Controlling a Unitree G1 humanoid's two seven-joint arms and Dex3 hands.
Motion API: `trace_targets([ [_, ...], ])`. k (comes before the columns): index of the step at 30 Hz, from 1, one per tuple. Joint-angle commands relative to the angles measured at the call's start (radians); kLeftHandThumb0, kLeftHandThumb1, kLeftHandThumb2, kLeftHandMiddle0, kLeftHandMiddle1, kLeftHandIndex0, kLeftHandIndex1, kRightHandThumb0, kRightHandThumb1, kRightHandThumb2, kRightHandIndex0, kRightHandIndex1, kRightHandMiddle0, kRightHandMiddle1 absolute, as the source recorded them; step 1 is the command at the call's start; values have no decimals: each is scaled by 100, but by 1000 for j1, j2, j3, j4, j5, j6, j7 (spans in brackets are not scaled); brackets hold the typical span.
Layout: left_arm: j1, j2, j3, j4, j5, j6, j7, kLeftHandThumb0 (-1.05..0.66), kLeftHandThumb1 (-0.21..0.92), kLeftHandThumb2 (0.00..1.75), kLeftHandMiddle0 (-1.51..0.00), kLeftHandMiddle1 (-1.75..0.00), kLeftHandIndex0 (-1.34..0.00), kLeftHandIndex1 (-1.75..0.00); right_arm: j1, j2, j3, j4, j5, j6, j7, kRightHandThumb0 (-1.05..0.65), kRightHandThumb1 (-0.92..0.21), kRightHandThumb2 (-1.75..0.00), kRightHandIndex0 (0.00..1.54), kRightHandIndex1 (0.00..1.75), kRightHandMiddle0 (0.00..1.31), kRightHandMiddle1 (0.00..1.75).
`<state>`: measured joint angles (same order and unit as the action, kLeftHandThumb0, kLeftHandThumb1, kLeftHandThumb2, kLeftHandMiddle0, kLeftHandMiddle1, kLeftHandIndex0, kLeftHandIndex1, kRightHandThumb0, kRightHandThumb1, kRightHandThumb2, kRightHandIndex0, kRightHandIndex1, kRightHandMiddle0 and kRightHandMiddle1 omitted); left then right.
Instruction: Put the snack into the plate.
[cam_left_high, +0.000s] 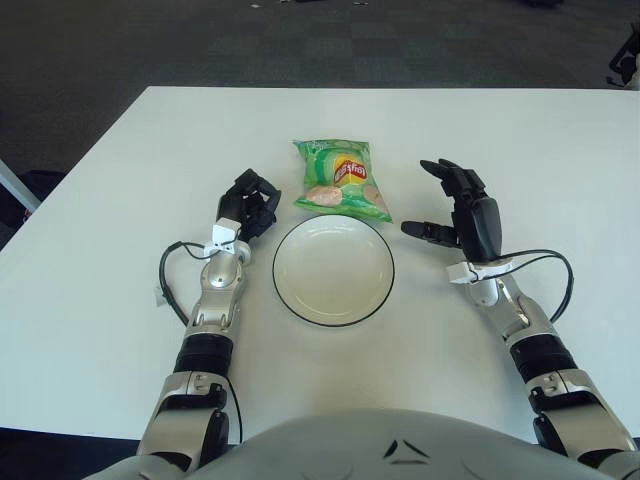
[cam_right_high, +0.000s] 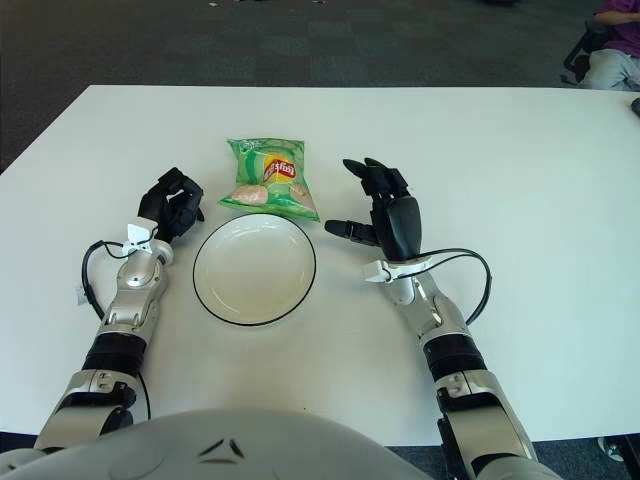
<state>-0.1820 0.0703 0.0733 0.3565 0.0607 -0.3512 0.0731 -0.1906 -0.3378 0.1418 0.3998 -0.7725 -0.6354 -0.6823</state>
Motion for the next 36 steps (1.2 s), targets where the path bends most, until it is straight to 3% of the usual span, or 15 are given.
trace_targets([
  [1, 3, -2, -2, 16, 9, -11, 12, -26, 92, 30, -92, -175, -71, -175, 21, -12, 13, -37, -13, 49, 33, -68, -80, 0, 7, 0, 4, 10],
  [8, 1, -4, -6, 17, 11, -11, 17, -26, 92, 30, -92, -175, -71, -175, 38, -21, 33, -111, -24, 133, 98, -74, -81, 0, 2, 0, 3, 7],
  [14, 3, -7, -10, 14, 13, -10, 22, -26, 92, 30, -92, -175, -71, -175, 35, -43, 50, -125, -36, 150, 125, -78, -82, -1, 0, 0, 3, 5],
  [26, 7, -9, -14, 5, 13, -7, 26, -27, 92, 30, -92, -175, -71, -175, -43, -88, 104, -55, -120, 172, 91, -84, -84, -1, 0, 0, 1, 3],
  [36, 10, -12, -16, -3, 17, -4, 28, -27, 92, 30, -92, -175, -71, -175, -73, -127, 146, -123, -134, 246, 236, -89, -87, -1, 0, 0, 0, 1],
])
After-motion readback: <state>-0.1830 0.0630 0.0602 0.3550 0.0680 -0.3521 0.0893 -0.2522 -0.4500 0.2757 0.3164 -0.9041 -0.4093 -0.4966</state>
